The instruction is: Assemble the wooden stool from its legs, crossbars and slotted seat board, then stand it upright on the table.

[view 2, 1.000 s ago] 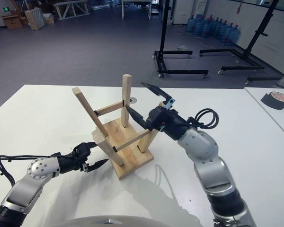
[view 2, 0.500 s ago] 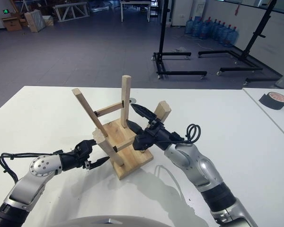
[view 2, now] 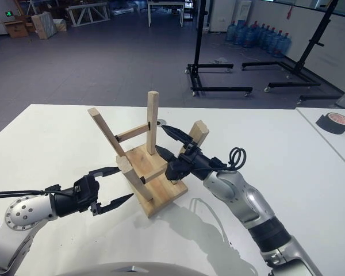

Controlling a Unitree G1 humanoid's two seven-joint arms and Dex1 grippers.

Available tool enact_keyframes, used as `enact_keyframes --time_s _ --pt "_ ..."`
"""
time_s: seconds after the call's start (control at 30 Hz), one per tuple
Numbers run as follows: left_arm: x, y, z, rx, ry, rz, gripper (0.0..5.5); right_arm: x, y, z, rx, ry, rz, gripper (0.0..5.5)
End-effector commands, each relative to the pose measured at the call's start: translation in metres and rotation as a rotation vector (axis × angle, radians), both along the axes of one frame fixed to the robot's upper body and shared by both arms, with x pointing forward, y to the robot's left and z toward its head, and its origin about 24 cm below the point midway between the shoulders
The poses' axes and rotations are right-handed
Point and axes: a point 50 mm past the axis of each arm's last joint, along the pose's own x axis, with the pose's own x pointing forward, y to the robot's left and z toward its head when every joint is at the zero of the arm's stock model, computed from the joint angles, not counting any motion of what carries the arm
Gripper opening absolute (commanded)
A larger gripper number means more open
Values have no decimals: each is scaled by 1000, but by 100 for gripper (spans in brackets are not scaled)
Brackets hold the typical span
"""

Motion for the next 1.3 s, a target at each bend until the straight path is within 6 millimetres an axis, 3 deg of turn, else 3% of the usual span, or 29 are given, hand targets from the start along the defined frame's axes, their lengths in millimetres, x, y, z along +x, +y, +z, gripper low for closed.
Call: enact_keyframes --time_s 0.03,0.33,0.5,0.7,1.0,1.1,1.3 --pt "6 -4 13 25 -51 -5 371 -9 -24 -72 -217 332 -113 384" --pt "14 -27 36 -154 -73 -60 371 -8 -15 -70 -182 353 -111 384" --pt "7 -15 38 -173 9 -82 371 -5 -9 -69 -159 375 -119 384" --pt "1 -17 32 -203 101 -114 371 -4 1 -70 -154 394 -96 384" --pt "29 -48 38 -346 52 -20 371 2 9 -59 -165 361 -44 384" --pt "32 -46 36 -331 43 9 371 7 6 -34 -89 313 -33 384" --pt "28 -35 28 -273 43 47 371 17 -8 72 374 369 81 384"
